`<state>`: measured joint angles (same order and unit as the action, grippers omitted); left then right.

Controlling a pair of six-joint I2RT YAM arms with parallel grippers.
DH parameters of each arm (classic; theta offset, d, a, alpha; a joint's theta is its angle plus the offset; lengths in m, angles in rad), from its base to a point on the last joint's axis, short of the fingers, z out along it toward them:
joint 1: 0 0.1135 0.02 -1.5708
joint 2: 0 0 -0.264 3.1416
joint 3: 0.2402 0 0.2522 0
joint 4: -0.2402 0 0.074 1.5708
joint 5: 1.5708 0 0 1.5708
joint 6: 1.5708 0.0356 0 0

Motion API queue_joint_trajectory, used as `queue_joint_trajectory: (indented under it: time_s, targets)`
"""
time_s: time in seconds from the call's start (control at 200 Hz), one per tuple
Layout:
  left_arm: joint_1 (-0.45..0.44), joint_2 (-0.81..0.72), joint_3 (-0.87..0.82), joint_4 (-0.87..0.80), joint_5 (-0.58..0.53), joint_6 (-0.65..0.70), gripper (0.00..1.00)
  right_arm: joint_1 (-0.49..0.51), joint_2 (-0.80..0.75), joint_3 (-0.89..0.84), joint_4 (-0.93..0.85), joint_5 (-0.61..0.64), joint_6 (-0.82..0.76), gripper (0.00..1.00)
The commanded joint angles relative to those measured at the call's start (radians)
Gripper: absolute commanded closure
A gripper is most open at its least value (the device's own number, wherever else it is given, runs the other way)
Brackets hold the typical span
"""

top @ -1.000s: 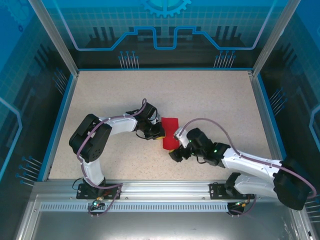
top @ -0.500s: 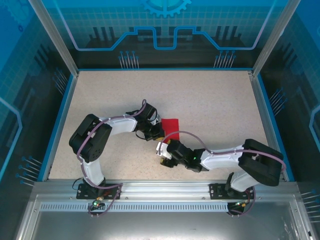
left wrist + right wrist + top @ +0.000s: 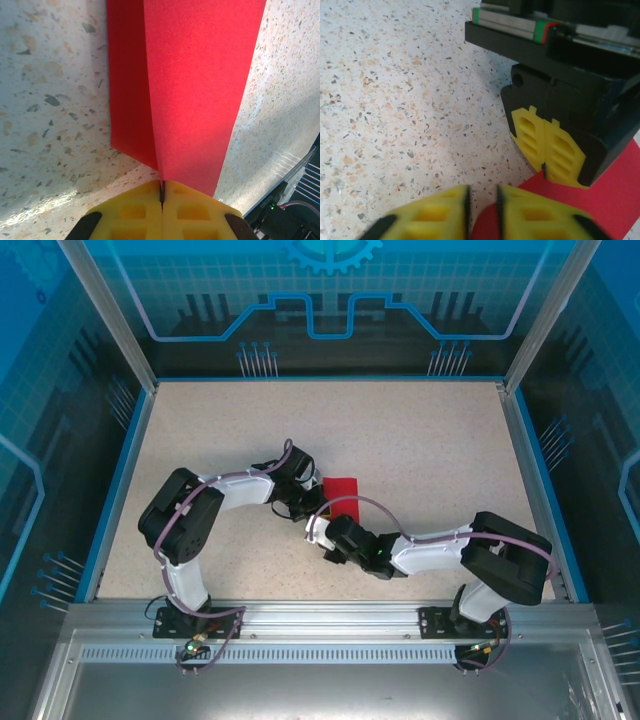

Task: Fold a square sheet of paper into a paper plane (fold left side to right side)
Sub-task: Third fold the triangle at the center of the table.

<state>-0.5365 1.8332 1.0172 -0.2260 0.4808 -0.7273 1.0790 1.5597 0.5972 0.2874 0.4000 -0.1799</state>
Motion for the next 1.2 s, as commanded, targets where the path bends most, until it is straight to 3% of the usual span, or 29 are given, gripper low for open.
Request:
queue_joint_trajectory:
  time_s: [0.0,0.05,0.335,0.41,0.525,0.78,0.98,1.19]
  targets:
    - [0.006,-0.028,-0.014,-0.008,0.028,0.013,0.96,-0.023,-0.028,0.017,-0.055,-0.039,0.026,0.93]
    - [0.006,-0.028,-0.011,-0.015,0.025,0.022,0.93,-0.032,-0.038,0.019,-0.082,-0.072,0.032,1.00]
    - [0.023,-0.089,0.013,-0.107,-0.012,0.103,0.63,-0.096,-0.057,0.050,-0.219,-0.272,0.108,1.00]
    - [0.035,-0.116,0.022,-0.149,-0.031,0.130,0.59,-0.109,-0.051,0.058,-0.235,-0.307,0.128,1.00]
    - [0.050,-0.141,0.051,-0.195,-0.047,0.164,0.61,-0.130,-0.046,0.076,-0.249,-0.359,0.159,1.00]
    - [0.051,0.003,0.206,-0.203,-0.005,0.223,0.81,-0.149,-0.035,0.113,-0.292,-0.402,0.188,1.00]
    - [0.046,0.178,0.340,-0.214,0.015,0.262,0.87,-0.180,-0.023,0.137,-0.316,-0.465,0.206,1.00]
    - [0.025,0.258,0.381,-0.224,0.017,0.282,0.89,-0.233,-0.004,0.165,-0.345,-0.598,0.232,1.00]
